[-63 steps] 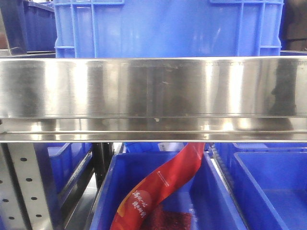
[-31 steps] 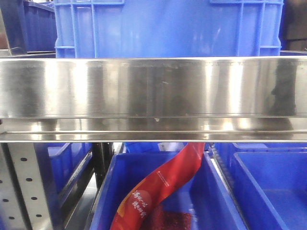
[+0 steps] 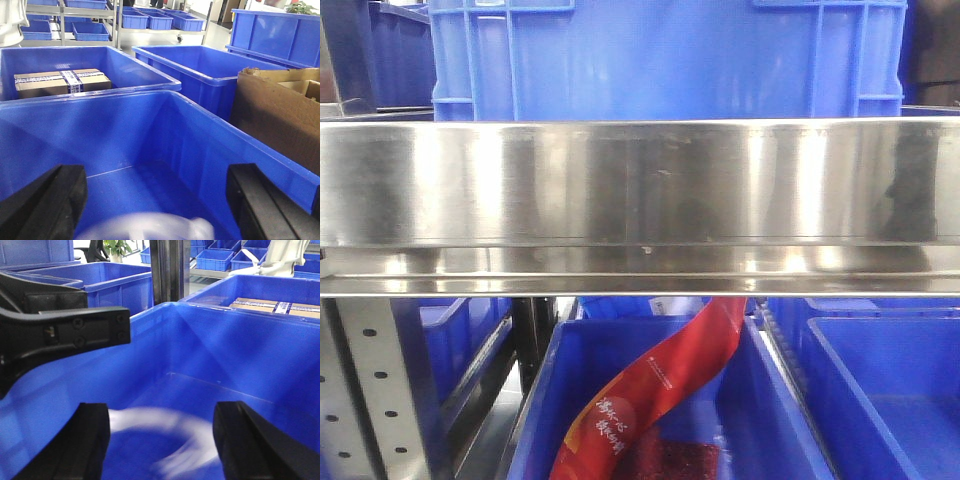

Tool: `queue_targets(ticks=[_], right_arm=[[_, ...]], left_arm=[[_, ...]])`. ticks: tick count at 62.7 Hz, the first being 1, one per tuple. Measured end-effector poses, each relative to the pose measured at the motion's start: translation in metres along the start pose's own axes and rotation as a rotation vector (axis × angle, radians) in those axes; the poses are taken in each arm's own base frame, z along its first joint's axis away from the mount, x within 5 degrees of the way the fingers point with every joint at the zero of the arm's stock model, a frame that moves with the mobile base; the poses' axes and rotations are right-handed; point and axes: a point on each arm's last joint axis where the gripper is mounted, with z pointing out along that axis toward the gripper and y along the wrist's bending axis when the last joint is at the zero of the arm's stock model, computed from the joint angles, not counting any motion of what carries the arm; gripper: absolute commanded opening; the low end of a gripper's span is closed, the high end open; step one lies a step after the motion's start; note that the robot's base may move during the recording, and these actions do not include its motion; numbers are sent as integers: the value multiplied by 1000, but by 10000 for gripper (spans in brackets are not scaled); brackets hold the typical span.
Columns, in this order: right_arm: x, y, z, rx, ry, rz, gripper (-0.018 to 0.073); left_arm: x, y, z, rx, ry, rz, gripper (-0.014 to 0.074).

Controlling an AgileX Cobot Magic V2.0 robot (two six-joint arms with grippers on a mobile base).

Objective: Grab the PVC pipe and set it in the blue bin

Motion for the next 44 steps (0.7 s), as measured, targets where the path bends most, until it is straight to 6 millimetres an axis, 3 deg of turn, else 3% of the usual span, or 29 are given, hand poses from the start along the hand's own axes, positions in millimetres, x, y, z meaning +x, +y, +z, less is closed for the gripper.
queue_targets(ticks=[31,36,44], right_arm=[[0,0,0,1,4,2,321],[1,0,0,3,13,2,251],[2,0,0,5,25,11,48]], left_arm=[[0,0,0,0,2,0,468],[1,0,0,-1,20,0,396],[3,-2,0,2,40,1,144]])
